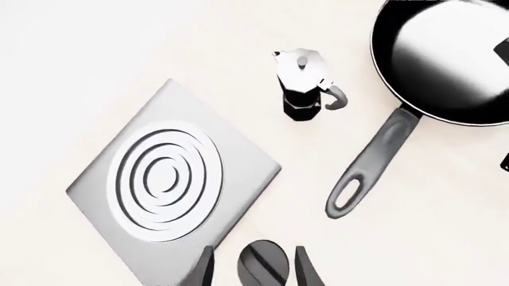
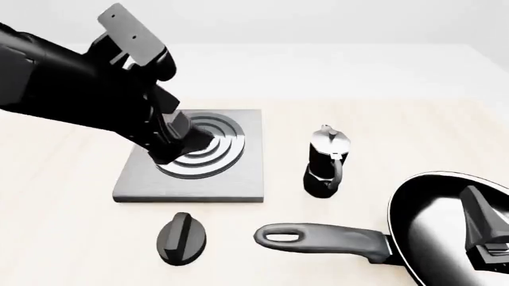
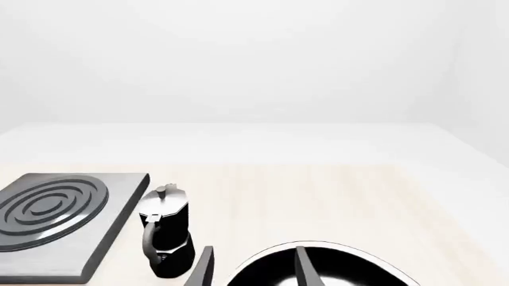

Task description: Put the frying pan on the stove.

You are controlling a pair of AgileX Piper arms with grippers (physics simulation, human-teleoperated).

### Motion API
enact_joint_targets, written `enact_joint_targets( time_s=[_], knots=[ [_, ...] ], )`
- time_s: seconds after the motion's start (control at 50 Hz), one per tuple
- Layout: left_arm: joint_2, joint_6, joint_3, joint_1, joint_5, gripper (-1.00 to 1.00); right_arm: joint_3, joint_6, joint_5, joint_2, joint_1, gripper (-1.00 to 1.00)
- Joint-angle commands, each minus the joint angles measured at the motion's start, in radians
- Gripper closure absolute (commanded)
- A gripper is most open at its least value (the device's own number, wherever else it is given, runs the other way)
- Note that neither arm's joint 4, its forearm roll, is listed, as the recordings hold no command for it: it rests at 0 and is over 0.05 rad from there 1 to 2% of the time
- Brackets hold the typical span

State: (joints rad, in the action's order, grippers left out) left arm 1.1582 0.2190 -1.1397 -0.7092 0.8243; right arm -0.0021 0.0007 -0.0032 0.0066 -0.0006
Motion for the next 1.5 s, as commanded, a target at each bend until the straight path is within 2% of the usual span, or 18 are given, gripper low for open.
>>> enact_joint_targets(
  time_s=[0.02, 0.06, 0.1, 0.12, 0.14, 0.26, 0.32, 0.42, 0.46, 0.58, 0.74, 0.8, 0.84, 0.92, 1.0, 1.36, 1.4, 1.5],
  knots=[
    [0.09, 0.006, -0.131, -0.092, 0.157, -1.0, 0.0, 0.0, 0.0, 0.0, 0.0, -1.0],
    [0.098, -0.023, -0.168, -0.161, 0.202, -1.0, 0.0, 0.0, 0.0, 0.0, 0.0, -1.0],
    [0.123, 0.017, -0.189, -0.142, 0.227, -1.0, 0.0, 0.0, 0.0, 0.0, 0.0, -1.0],
    [0.123, 0.017, -0.189, -0.142, 0.228, -1.0, 0.0, 0.0, 0.0, 0.0, 0.0, -1.0],
    [0.133, -0.002, -0.239, -0.189, 0.262, -1.0, 0.0, 0.0, 0.0, 0.0, 0.0, -1.0],
    [0.185, 0.035, -0.282, -0.201, 0.316, -1.0, 0.0, 0.0, 0.0, 0.0, 0.0, -1.0],
    [0.196, 0.009, -0.308, -0.245, 0.325, -1.0, 0.0, 0.0, 0.0, 0.0, 0.0, -1.0],
    [0.23, 0.035, -0.304, -0.25, 0.326, -1.0, 0.0, 0.0, 0.0, 0.0, 0.0, -1.0],
    [0.247, 0.076, -0.3, -0.229, 0.324, -1.0, 0.0, 0.0, 0.0, 0.0, 0.0, -1.0],
    [0.28, 0.094, -0.317, -0.244, 0.34, -1.0, 0.0, 0.0, 0.0, 0.0, 0.0, -1.0],
    [0.344, 0.163, -0.397, -0.219, 0.384, -1.0, 0.0, 0.0, 0.0, 0.0, 0.0, -1.0],
    [0.358, 0.164, -0.408, -0.231, 0.39, -1.0, 0.0, 0.0, 0.0, 0.0, 0.0, -1.0],
    [0.373, 0.195, -0.415, -0.216, 0.391, -1.0, 0.0, 0.0, 0.0, 0.0, 0.0, -1.0],
    [0.39, 0.179, -0.438, -0.246, 0.392, -1.0, 0.0, 0.0, 0.0, 0.0, 0.0, -1.0],
    [0.405, 0.168, -0.436, -0.272, 0.384, -1.0, 0.0, 0.0, 0.0, 0.0, 0.0, -1.0],
    [0.446, 0.19, -0.429, -0.284, 0.368, -1.0, 0.0, 0.0, 0.0, 0.0, 0.0, -1.0],
    [0.456, 0.209, -0.415, -0.271, 0.357, -1.0, 0.0, 0.0, 0.0, 0.0, 0.0, -1.0],
    [0.453, 0.165, -0.405, -0.325, 0.336, -1.0, 0.0, 0.0, 0.0, 0.0, 0.0, -1.0]
  ],
)
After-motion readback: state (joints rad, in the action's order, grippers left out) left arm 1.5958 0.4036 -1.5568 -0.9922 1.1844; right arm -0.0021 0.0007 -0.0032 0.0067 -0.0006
